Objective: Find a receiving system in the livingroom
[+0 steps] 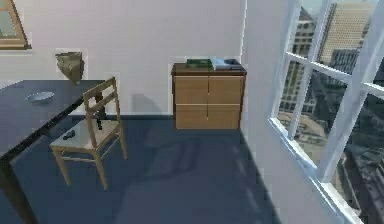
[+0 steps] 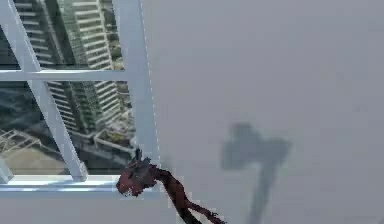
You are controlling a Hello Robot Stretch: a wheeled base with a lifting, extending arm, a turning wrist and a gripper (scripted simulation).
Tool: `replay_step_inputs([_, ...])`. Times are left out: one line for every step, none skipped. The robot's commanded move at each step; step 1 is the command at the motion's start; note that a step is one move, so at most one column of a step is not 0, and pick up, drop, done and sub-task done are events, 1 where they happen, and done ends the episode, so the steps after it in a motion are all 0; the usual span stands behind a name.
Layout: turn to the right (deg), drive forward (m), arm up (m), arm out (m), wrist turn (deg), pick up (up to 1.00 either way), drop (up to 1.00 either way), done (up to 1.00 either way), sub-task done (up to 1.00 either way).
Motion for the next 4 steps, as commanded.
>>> replay_step_inputs([-45.0, 0.00, 0.00, 0.00, 0.0, 0.00, 0.00, 0.00, 0.00])
replay_step_inputs([-27.0, 0.00, 0.00, 0.00, 0.0, 0.00, 0.00, 0.00, 0.00])
replay_step_inputs([0.0, 0.90, 0.00, 0.00, 0.0, 0.00, 0.00, 0.00, 0.00])
replay_step_inputs([-15.0, 0.00, 0.00, 0.00, 0.0, 0.00, 0.00, 0.00, 0.00])
